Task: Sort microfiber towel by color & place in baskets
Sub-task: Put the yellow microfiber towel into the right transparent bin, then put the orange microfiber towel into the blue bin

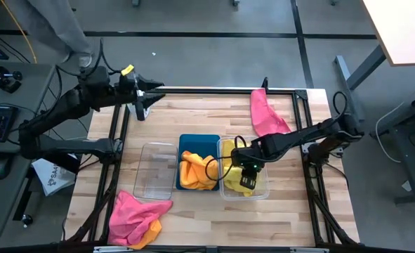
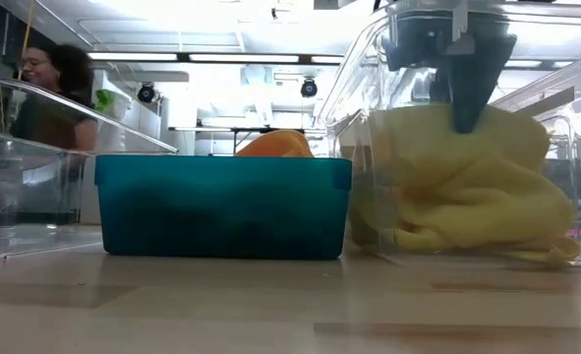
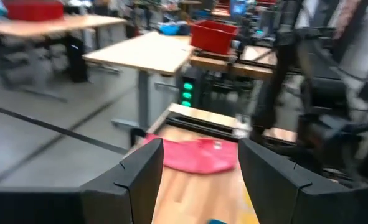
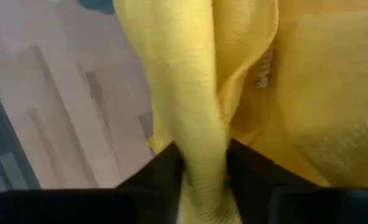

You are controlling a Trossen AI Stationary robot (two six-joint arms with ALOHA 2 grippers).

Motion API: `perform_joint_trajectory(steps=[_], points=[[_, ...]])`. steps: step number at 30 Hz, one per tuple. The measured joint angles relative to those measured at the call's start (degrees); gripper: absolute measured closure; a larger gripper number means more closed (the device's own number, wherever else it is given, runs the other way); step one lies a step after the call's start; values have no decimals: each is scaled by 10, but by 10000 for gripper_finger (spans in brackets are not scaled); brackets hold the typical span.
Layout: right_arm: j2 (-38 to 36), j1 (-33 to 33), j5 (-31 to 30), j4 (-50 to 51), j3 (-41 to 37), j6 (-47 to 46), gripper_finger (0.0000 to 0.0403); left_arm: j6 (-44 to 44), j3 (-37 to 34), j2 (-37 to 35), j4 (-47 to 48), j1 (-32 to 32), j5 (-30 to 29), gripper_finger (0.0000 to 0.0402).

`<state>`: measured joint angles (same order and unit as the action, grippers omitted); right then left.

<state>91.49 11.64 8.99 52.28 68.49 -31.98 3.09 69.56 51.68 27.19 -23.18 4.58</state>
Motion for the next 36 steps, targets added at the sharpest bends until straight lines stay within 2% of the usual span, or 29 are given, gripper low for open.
perform_joint_trajectory(steps=[3, 6, 8, 10, 14, 16, 21, 27, 31, 33, 36], points=[[2, 0, 6, 4, 5, 17, 223, 40, 0, 2, -7, 7, 32, 204], [4, -5, 29, 46, 37, 50, 167, 73, 0, 4, -19, 26, 38, 204], [0, -11, 34, 76, 71, 75, 140, 88, 0, 7, -22, 45, 38, 204], [-5, -13, 8, 110, 106, 101, 124, 111, 0, 13, -29, 67, 35, 204], [-23, -13, -78, 143, 162, 128, 118, 170, 0, 38, -31, 129, 19, 204], [-40, -7, -101, 142, 176, 122, 119, 212, 0, 57, -22, 177, 18, 204], [-93, 28, -194, 140, 183, 111, 127, 339, 0, 119, 38, 345, 19, 204], [-148, 50, -323, 139, 173, 113, 128, 588, 0, 201, 55, 551, 14, 204], [-163, 49, -355, 125, 173, 114, 128, 698, 0, 261, 55, 652, -14, 204], [-165, 49, -356, 111, 173, 115, 128, 712, 0, 294, 56, 684, -15, 204], [-166, 49, -353, 86, 173, 114, 128, 690, 0, 345, 61, 716, -8, 204]])
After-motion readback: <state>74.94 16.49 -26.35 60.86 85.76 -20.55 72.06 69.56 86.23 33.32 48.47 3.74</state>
